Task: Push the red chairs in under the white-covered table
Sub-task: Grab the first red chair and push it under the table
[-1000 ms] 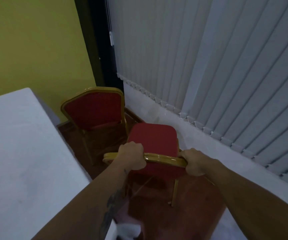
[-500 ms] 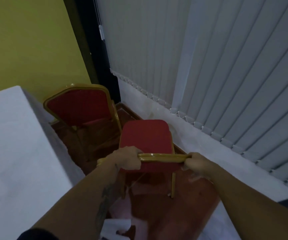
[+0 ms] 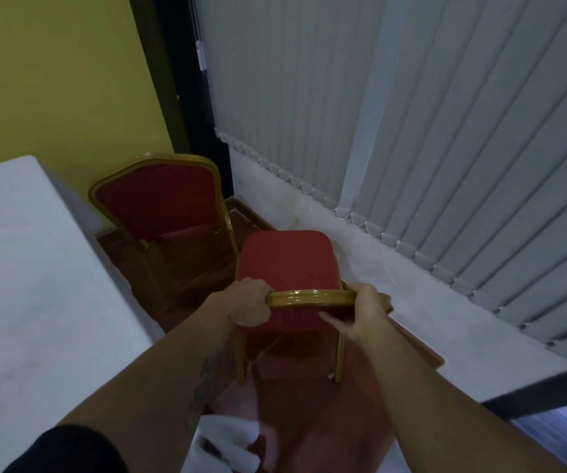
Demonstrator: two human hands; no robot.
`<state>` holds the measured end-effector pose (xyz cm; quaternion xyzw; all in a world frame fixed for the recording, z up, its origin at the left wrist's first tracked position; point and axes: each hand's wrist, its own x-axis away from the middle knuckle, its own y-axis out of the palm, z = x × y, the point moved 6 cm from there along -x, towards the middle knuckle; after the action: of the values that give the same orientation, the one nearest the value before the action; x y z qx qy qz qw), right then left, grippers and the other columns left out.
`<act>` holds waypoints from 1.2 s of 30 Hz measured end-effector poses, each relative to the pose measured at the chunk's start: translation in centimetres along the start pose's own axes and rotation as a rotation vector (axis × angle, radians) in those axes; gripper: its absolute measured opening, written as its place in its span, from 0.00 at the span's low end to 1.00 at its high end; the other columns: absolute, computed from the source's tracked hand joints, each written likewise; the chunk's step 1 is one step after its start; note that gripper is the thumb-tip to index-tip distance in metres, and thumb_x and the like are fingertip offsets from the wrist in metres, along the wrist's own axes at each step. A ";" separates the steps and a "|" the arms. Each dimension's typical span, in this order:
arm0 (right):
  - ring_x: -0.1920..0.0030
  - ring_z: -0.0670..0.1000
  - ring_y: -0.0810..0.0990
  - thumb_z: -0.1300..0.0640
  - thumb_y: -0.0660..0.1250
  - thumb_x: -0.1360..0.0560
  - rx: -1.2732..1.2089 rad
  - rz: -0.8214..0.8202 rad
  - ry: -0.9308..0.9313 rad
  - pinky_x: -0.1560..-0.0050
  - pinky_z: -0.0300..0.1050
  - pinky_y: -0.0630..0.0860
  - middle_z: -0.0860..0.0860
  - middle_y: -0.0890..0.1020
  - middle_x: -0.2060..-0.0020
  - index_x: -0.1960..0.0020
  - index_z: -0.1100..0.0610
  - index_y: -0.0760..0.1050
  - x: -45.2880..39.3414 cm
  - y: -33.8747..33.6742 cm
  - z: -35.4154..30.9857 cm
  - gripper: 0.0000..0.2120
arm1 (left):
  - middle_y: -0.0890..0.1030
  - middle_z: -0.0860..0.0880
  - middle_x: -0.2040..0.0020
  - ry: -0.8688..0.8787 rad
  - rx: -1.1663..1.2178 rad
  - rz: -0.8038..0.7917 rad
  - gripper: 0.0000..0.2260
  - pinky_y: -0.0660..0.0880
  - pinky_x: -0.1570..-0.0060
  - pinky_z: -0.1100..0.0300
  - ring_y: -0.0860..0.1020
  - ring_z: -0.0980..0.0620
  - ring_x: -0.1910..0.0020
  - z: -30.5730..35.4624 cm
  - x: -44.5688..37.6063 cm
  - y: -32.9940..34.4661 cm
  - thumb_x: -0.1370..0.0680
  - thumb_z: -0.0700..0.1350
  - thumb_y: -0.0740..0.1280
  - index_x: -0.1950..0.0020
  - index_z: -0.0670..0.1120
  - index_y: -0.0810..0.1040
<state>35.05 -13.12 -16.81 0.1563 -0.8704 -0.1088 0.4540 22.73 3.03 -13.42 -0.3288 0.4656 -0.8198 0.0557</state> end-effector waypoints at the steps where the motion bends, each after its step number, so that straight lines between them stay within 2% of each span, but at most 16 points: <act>1: 0.41 0.64 0.77 0.63 0.66 0.25 0.012 0.039 -0.010 0.70 0.66 0.83 0.62 0.74 0.39 0.41 0.60 0.72 0.1 -0.2 0.0 0.13 | 0.82 0.45 0.45 0.014 0.004 -0.010 0.18 0.78 0.47 0.53 0.80 0.41 0.44 0.1 0.2 0.2 0.27 0.40 0.63 0.40 0.50 0.83; 3: 0.43 0.65 0.76 0.67 0.62 0.26 -0.001 0.089 -0.026 0.73 0.70 0.80 0.62 0.72 0.44 0.49 0.59 0.67 0.7 -1.0 -0.2 0.08 | 0.83 0.45 0.46 0.031 0.019 -0.031 0.18 0.78 0.49 0.53 0.80 0.41 0.45 0.3 0.4 1.0 0.27 0.40 0.63 0.41 0.50 0.83; 8: 0.51 0.65 0.77 0.68 0.60 0.26 0.027 0.153 -0.066 0.76 0.71 0.77 0.61 0.70 0.50 0.53 0.60 0.64 2.1 -3.8 -1.0 0.07 | 0.84 0.46 0.50 0.102 0.024 -0.038 0.16 0.78 0.52 0.56 0.82 0.42 0.49 2.4 1.3 3.1 0.29 0.41 0.63 0.45 0.50 0.84; 11: 0.48 0.66 0.79 0.68 0.60 0.27 0.077 0.194 -0.101 0.76 0.70 0.79 0.62 0.72 0.47 0.50 0.62 0.66 1.9 -6.2 -1.4 0.07 | 0.82 0.47 0.54 0.139 0.012 -0.071 0.14 0.79 0.55 0.55 0.82 0.44 0.53 4.1 1.9 4.4 0.29 0.41 0.65 0.45 0.48 0.83; 14: 0.50 0.67 0.81 0.66 0.61 0.30 0.099 0.199 -0.118 0.74 0.64 0.80 0.63 0.75 0.47 0.43 0.62 0.69 1.3 -8.4 -1.8 0.15 | 0.82 0.47 0.54 0.166 -0.027 -0.094 0.13 0.82 0.54 0.52 0.82 0.45 0.56 5.8 2.2 4.8 0.29 0.43 0.67 0.46 0.46 0.83; 17: 0.55 0.66 0.82 0.65 0.63 0.34 0.152 0.177 -0.137 0.69 0.63 0.82 0.65 0.78 0.49 0.44 0.62 0.70 1.3 -10.1 -2.5 0.18 | 0.84 0.46 0.55 0.183 -0.061 -0.111 0.13 0.83 0.58 0.52 0.83 0.46 0.57 7.3 2.8 5.4 0.32 0.45 0.71 0.49 0.45 0.84; 21: 0.59 0.64 0.81 0.66 0.63 0.33 0.233 0.153 -0.150 0.70 0.60 0.82 0.64 0.77 0.52 0.46 0.64 0.73 1.1 -11.5 -3.6 0.15 | 0.84 0.46 0.56 0.197 -0.056 -0.170 0.15 0.81 0.62 0.53 0.83 0.46 0.57 8.9 3.5 6.7 0.34 0.50 0.74 0.51 0.45 0.85; 23: 0.61 0.63 0.80 0.66 0.62 0.32 0.263 0.130 -0.155 0.71 0.59 0.82 0.62 0.76 0.58 0.50 0.63 0.71 0.9 -11.7 -4.1 0.11 | 0.83 0.46 0.56 0.200 -0.055 -0.180 0.16 0.81 0.62 0.53 0.83 0.46 0.57 9.6 3.7 7.1 0.34 0.52 0.75 0.51 0.44 0.85; 25: 0.62 0.64 0.79 0.66 0.61 0.32 0.293 0.104 -0.157 0.70 0.60 0.82 0.61 0.74 0.60 0.50 0.62 0.70 0.5 -11.5 -4.6 0.10 | 0.81 0.47 0.59 0.198 -0.060 -0.173 0.14 0.79 0.63 0.54 0.81 0.47 0.59 10.1 4.0 7.2 0.34 0.53 0.75 0.55 0.44 0.83; 28: 0.60 0.64 0.80 0.66 0.61 0.31 0.370 0.059 -0.143 0.70 0.59 0.82 0.61 0.75 0.58 0.48 0.63 0.71 -0.5 -10.7 -5.3 0.11 | 0.77 0.49 0.63 0.153 -0.038 -0.178 0.13 0.77 0.65 0.55 0.78 0.48 0.64 10.3 4.2 7.4 0.33 0.53 0.76 0.63 0.46 0.76; 32: 0.56 0.64 0.82 0.64 0.63 0.33 0.470 0.031 -0.134 0.66 0.57 0.83 0.62 0.77 0.54 0.48 0.63 0.73 -2.5 -9.2 -6.5 0.13 | 0.76 0.48 0.65 0.095 0.021 -0.159 0.14 0.78 0.64 0.53 0.76 0.47 0.66 10.6 3.6 7.3 0.33 0.52 0.76 0.66 0.46 0.75; 36: 0.56 0.63 0.82 0.61 0.65 0.32 0.517 0.056 -0.217 0.62 0.57 0.84 0.62 0.79 0.54 0.46 0.61 0.74 -4.0 -7.5 -8.1 0.15 | 0.79 0.47 0.62 0.045 0.087 -0.112 0.12 0.79 0.64 0.55 0.82 0.44 0.60 10.8 2.2 7.1 0.34 0.52 0.75 0.63 0.45 0.77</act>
<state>45.13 -18.98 -17.75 0.2300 -0.9169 0.1131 0.3059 25.90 -9.65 -14.24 -0.3333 0.4116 -0.8481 0.0135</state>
